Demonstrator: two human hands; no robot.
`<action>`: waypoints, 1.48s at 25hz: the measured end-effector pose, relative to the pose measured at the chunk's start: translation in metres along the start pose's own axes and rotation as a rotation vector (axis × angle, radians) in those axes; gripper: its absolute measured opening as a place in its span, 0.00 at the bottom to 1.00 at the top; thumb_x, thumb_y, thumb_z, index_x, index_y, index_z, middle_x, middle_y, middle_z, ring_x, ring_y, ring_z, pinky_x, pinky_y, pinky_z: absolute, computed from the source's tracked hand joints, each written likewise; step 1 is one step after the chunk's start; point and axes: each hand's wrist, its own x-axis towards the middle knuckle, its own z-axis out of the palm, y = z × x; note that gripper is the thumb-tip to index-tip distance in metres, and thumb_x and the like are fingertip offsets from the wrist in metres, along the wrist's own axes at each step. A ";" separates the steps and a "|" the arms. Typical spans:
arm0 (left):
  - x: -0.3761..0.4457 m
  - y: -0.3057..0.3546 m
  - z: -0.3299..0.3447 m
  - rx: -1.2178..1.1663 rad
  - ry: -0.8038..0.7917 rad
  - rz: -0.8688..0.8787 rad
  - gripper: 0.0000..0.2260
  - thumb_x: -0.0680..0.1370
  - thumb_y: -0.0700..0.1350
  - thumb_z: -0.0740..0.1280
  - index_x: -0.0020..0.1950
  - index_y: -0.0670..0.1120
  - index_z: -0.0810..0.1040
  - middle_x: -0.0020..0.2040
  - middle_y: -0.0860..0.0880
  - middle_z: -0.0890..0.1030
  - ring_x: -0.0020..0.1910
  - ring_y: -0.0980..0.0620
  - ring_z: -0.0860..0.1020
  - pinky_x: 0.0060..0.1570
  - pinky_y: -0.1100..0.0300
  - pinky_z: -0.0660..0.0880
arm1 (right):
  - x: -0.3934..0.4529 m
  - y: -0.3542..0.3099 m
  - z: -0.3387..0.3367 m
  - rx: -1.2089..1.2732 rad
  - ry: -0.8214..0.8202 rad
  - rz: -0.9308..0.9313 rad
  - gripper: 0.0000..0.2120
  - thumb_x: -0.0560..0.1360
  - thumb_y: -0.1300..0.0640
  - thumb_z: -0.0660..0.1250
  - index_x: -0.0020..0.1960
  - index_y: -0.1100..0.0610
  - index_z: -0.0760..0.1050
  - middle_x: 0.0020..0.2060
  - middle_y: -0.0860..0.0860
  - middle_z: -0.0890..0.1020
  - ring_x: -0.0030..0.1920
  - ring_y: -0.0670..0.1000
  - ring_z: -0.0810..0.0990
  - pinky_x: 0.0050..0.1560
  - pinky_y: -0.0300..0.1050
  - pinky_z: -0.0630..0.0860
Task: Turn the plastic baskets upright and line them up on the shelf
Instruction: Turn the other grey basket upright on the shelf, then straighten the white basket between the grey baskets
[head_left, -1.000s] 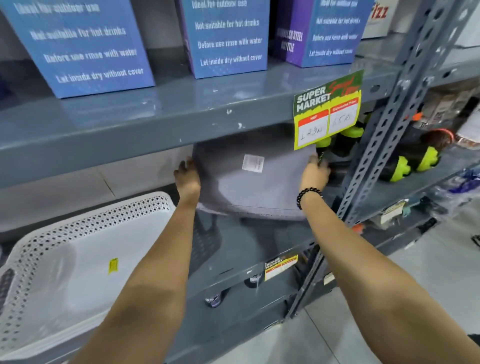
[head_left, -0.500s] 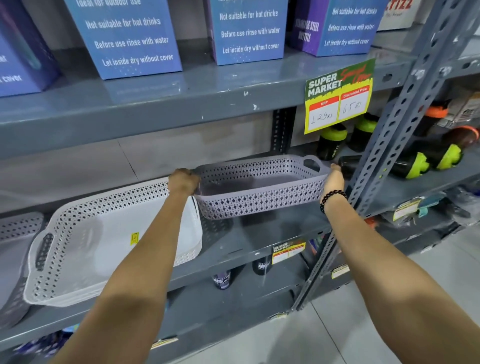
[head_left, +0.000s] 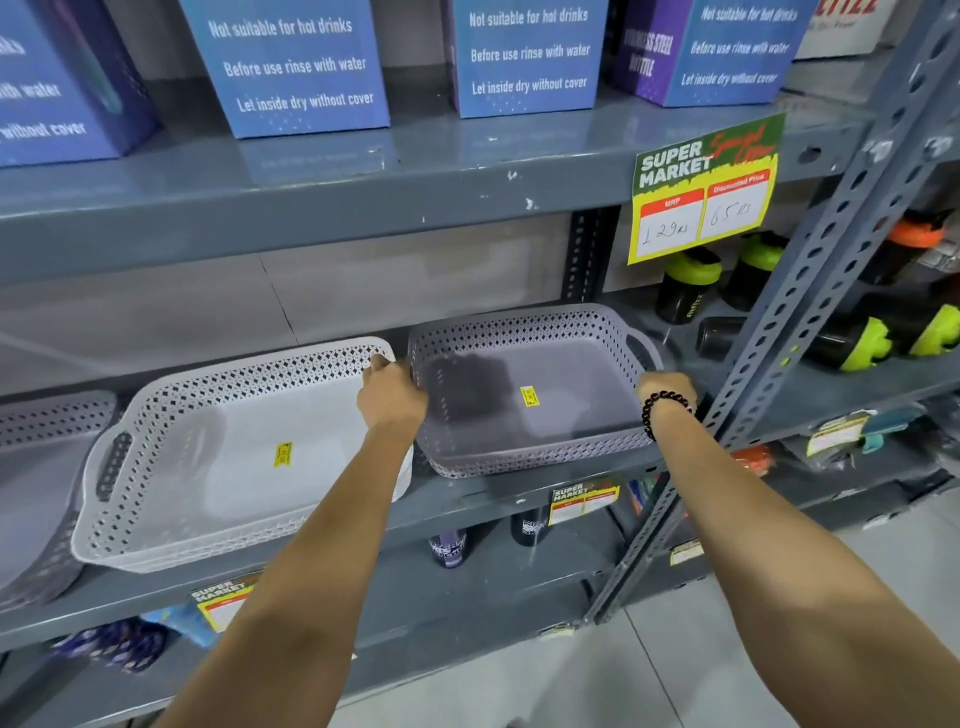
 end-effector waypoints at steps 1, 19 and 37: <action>-0.001 -0.001 0.000 -0.006 -0.002 -0.001 0.15 0.72 0.36 0.63 0.56 0.41 0.80 0.58 0.39 0.74 0.58 0.38 0.74 0.51 0.47 0.76 | -0.001 -0.001 0.006 -0.108 0.094 -0.024 0.20 0.75 0.59 0.59 0.64 0.67 0.71 0.64 0.63 0.75 0.63 0.62 0.74 0.60 0.50 0.72; 0.015 -0.285 -0.128 -0.078 -0.073 -0.378 0.22 0.82 0.51 0.53 0.76 0.46 0.59 0.68 0.33 0.71 0.63 0.32 0.73 0.59 0.42 0.72 | -0.162 -0.051 0.198 -0.231 -0.570 -0.450 0.26 0.78 0.45 0.52 0.75 0.49 0.58 0.50 0.43 0.77 0.43 0.45 0.74 0.45 0.41 0.70; -0.003 -0.296 -0.134 0.134 -0.102 -0.152 0.26 0.81 0.37 0.51 0.78 0.48 0.49 0.67 0.36 0.73 0.58 0.35 0.77 0.52 0.45 0.75 | -0.192 -0.046 0.197 -0.594 -0.309 -0.688 0.31 0.78 0.68 0.54 0.77 0.56 0.47 0.30 0.52 0.65 0.28 0.44 0.58 0.26 0.36 0.56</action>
